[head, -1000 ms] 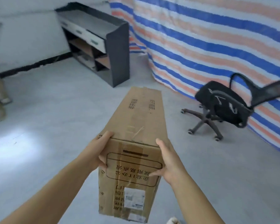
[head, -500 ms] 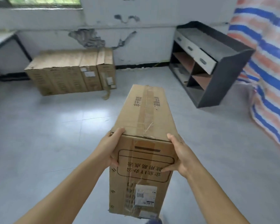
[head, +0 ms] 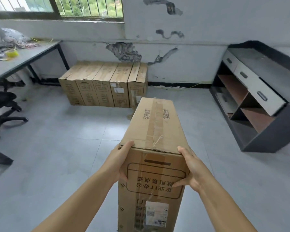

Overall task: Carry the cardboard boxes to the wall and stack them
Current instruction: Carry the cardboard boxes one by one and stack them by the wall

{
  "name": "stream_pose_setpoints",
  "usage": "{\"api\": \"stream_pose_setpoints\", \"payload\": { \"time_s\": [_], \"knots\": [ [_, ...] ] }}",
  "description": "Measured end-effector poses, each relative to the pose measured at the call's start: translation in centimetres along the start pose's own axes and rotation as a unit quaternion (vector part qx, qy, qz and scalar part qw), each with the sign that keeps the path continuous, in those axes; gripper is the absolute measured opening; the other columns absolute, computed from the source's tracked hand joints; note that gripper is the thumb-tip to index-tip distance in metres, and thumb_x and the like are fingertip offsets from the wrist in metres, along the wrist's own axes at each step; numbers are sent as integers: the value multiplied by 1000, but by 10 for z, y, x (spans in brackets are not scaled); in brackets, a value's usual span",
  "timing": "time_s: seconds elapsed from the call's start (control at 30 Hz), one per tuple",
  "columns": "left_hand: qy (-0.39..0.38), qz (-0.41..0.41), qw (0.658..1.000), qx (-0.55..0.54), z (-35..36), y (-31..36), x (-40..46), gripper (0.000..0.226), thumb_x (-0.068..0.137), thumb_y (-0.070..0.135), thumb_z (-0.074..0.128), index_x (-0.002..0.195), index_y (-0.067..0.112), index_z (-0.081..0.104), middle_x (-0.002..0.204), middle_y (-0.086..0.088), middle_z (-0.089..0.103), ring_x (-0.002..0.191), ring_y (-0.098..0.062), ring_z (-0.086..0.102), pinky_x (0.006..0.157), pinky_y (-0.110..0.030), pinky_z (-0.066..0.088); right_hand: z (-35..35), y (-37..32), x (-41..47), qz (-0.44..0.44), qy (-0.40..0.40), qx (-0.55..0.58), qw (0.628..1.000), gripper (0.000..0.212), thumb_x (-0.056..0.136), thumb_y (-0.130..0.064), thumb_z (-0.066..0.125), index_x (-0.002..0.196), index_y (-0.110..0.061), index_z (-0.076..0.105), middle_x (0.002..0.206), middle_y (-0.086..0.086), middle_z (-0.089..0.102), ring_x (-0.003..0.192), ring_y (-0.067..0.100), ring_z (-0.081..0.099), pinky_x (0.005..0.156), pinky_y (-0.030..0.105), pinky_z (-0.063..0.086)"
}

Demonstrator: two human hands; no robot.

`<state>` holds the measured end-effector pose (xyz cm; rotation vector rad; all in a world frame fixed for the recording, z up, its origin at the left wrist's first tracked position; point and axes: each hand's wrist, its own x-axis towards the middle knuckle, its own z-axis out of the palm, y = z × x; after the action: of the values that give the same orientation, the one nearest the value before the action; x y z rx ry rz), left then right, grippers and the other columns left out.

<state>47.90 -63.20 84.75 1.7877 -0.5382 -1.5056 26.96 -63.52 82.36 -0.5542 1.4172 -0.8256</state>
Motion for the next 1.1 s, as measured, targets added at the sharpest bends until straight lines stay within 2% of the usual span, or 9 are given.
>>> {"api": "stream_pose_setpoints", "payload": {
  "time_s": [0.13, 0.23, 0.4, 0.53, 0.73, 0.87, 1.0, 1.1],
  "knots": [
    [-1, -5, 1000, -8, 22, 41, 46, 34, 89, 47, 55, 116, 27, 54, 112, -3, 60, 105, -32, 57, 78, -64, 50, 5, -53, 50, 0, -5, -19, 1000, 30, 95, -41, 51, 125, -36, 52, 111, -3, 56, 95, 27, 57, 66, 68, 52],
    [-6, -10, 1000, -24, 35, 73, 84, 30, 90, 45, 55, 114, 28, 53, 108, 0, 59, 106, -33, 54, 85, -71, 43, 12, -85, 87, -3, -1, -21, 1000, 33, 95, -42, 51, 127, -36, 51, 112, -5, 55, 97, 27, 55, 65, 68, 52],
    [-24, -1, 999, -24, 47, 136, 163, 32, 91, 44, 54, 119, 27, 52, 103, 6, 55, 103, -31, 50, 85, -73, 41, 39, -139, 159, -16, 19, -19, 999, 31, 96, -40, 48, 126, -35, 50, 108, -3, 55, 92, 26, 55, 65, 69, 51],
    [-47, 5, 999, -11, 55, 199, 233, 33, 91, 44, 54, 120, 29, 52, 103, 7, 55, 101, -31, 51, 86, -73, 41, 67, -184, 221, -24, 48, 3, 999, 33, 96, -41, 48, 128, -34, 50, 113, -2, 54, 97, 28, 54, 66, 71, 50],
    [-79, 5, 997, 16, 65, 290, 318, 31, 89, 46, 56, 117, 33, 51, 115, 3, 56, 109, -33, 53, 87, -71, 42, 105, -258, 292, -40, 79, 29, 996, 32, 97, -38, 48, 128, -36, 49, 107, -8, 52, 91, 21, 52, 68, 69, 51],
    [-90, 17, 996, 20, 79, 339, 366, 33, 89, 46, 55, 119, 33, 51, 112, 5, 58, 104, -28, 55, 85, -69, 45, 120, -301, 339, -51, 88, 30, 994, 29, 96, -38, 47, 125, -39, 50, 109, -13, 51, 102, 25, 50, 67, 68, 51],
    [-87, 14, 996, 18, 96, 379, 415, 32, 88, 47, 56, 117, 34, 51, 117, 2, 56, 108, -31, 54, 84, -71, 44, 125, -340, 396, -48, 81, 20, 995, 24, 96, -39, 48, 120, -39, 52, 111, -9, 53, 96, 22, 52, 65, 68, 52],
    [-77, 5, 997, 3, 116, 408, 449, 23, 88, 44, 57, 107, 32, 54, 110, 1, 59, 100, -29, 57, 88, -71, 42, 122, -369, 446, -41, 66, 8, 997, 27, 96, -40, 48, 122, -37, 53, 118, -3, 54, 106, 28, 52, 62, 68, 51]
  ]
}}
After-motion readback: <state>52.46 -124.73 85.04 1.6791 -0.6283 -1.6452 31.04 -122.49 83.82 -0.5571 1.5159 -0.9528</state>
